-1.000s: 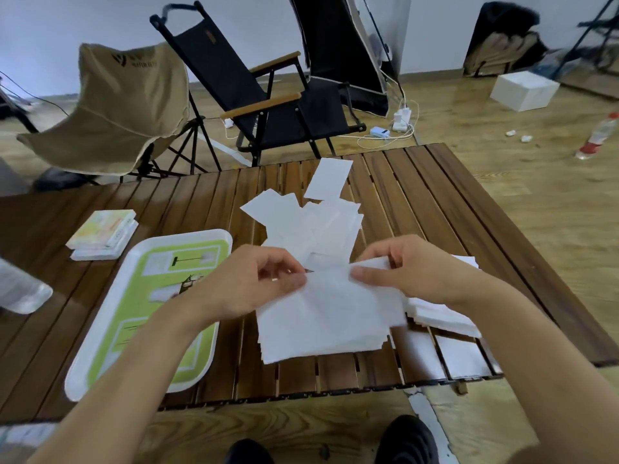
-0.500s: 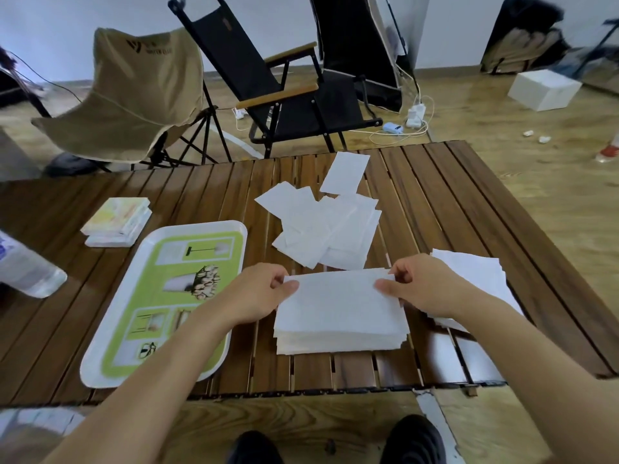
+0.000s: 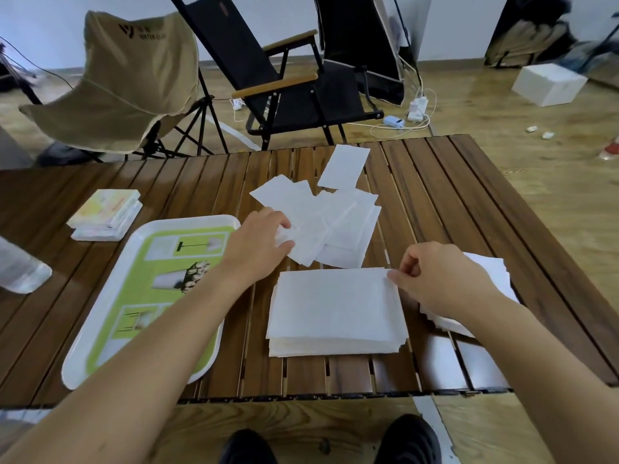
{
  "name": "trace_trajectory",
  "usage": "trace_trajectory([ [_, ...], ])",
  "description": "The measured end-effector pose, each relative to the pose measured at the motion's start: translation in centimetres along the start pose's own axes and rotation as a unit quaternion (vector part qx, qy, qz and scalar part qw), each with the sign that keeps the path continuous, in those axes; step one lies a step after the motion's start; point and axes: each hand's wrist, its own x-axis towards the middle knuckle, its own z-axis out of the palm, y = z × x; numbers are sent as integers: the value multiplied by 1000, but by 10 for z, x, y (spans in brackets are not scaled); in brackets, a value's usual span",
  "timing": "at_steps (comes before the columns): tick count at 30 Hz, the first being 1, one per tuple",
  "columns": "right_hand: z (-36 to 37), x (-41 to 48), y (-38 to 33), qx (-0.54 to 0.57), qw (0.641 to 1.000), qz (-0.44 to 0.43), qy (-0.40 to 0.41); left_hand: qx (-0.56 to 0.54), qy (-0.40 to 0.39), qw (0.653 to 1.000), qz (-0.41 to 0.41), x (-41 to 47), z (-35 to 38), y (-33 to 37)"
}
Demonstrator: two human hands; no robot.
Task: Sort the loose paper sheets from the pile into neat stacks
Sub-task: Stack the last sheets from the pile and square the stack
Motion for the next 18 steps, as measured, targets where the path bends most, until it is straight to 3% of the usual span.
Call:
trace_trajectory([
  [4,5,-2,-4,6,1000,-19,-13,0,-40,999,24,23,17,-6],
  [11,2,3,-5,16,1000,-21,-8,97,97,987,89,30,9,-3],
  [14,-1,4,-4,30,999,-14,-14,78,179,970,145,25,-9,8],
  [18,-3,4,-4,116,993,-14,-23,-3,216,958,189,2,-38,33],
])
